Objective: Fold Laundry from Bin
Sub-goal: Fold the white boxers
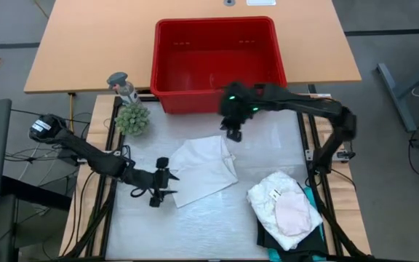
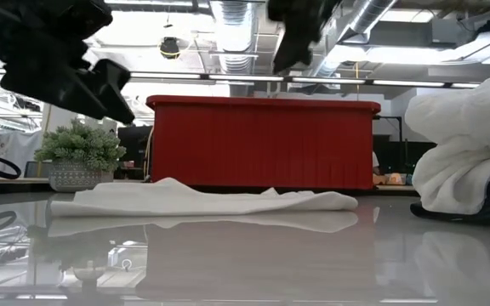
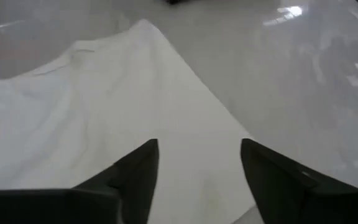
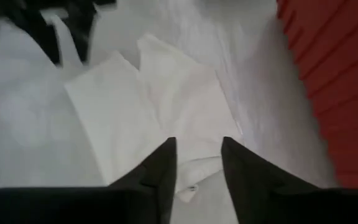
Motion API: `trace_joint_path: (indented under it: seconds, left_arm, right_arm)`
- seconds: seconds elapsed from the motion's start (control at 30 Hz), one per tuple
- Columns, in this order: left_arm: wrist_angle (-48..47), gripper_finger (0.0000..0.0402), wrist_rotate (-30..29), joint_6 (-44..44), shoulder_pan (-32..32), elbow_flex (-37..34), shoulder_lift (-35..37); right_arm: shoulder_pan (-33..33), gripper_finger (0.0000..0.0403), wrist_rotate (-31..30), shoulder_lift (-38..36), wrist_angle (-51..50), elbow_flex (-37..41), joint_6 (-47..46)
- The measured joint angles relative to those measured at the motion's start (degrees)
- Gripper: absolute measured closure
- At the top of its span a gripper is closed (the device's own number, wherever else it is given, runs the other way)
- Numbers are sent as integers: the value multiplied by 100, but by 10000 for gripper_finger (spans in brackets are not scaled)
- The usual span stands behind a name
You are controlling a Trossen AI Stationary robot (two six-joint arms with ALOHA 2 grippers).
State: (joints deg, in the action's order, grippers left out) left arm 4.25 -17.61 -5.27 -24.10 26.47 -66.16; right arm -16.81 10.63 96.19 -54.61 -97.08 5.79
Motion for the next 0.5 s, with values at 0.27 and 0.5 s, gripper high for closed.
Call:
trace_joint_path:
  seconds: [0.27, 0.5]
  left_arm:
    - [36, 139, 343, 1377, -313, 560, -881]
    - [-44, 140, -227, 917, -827, 1302, -2180]
  right_arm:
    - [293, 202, -616, -1324, -495, 2, -1290]
    - [835, 204, -1355, -1675, -1297, 6, -1767]
